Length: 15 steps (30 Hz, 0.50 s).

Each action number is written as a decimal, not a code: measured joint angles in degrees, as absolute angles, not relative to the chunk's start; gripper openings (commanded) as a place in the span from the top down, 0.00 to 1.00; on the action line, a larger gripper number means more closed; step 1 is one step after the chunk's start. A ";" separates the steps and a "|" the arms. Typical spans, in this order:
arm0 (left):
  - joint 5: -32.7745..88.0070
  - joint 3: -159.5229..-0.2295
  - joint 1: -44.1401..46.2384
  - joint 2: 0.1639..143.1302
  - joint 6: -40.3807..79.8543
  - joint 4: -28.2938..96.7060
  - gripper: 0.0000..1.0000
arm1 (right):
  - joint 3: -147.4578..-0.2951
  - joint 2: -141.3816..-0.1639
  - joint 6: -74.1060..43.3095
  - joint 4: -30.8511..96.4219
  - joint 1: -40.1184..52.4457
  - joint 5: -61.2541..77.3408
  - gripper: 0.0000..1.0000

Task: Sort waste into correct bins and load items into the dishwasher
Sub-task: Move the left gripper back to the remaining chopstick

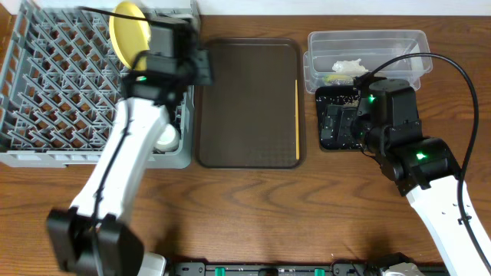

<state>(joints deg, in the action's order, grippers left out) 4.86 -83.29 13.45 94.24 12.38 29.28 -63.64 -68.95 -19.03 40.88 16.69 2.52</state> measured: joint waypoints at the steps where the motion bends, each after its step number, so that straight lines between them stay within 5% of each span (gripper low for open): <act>1: 5.15 -83.26 14.81 96.01 13.87 29.23 0.48 | -63.64 -68.95 -19.03 40.88 16.69 2.52 0.01; 15: 5.19 -82.83 32.34 115.18 23.00 20.36 0.51 | -63.64 -68.95 -19.03 40.88 16.69 2.52 0.01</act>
